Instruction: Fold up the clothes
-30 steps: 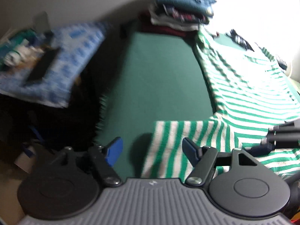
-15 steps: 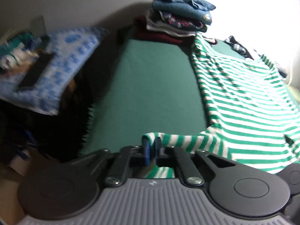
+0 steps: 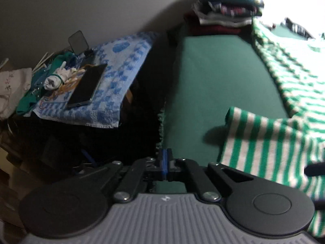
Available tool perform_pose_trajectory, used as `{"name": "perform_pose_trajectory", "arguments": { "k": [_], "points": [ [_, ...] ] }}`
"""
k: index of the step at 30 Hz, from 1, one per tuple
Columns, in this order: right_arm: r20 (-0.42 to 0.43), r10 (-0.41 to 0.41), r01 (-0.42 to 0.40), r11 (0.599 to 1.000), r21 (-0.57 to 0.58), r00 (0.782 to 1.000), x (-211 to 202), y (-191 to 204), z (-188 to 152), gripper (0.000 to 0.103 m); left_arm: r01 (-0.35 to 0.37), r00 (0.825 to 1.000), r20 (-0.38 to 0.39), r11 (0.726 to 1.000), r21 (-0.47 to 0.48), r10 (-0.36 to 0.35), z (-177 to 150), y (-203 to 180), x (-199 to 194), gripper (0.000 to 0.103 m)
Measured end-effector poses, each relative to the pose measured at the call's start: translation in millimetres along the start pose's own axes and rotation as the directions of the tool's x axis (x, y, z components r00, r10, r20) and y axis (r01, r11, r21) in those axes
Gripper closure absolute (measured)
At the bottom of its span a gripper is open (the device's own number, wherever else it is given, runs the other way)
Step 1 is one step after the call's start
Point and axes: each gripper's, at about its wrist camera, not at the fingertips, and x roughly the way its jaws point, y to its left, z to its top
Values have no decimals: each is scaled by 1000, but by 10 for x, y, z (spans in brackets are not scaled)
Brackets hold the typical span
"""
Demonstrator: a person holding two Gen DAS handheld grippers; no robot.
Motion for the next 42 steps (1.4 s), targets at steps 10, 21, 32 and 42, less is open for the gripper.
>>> {"name": "perform_pose_trajectory", "arguments": {
  "k": [10, 21, 32, 42],
  "points": [
    [-39, -132, 137, 974, 179, 990, -610, -536, -188, 64, 259, 966, -21, 966, -9, -259, -48, -144, -362, 36],
    [-154, -485, 484, 689, 540, 861, -2344, -1353, -1013, 46, 459, 866, -198, 887, -54, -460, -397, -452, -590, 28],
    [-287, -304, 416, 714, 563, 909, -2644, -1292, -1657, 42, 337, 915, -180, 929, -151, -361, -373, -964, -473, 15],
    [-181, -261, 318, 764, 561, 948, -2465, -1385, -1793, 85, 100, 985, -121, 976, -193, -125, -288, -1148, -478, 93]
  ]
}}
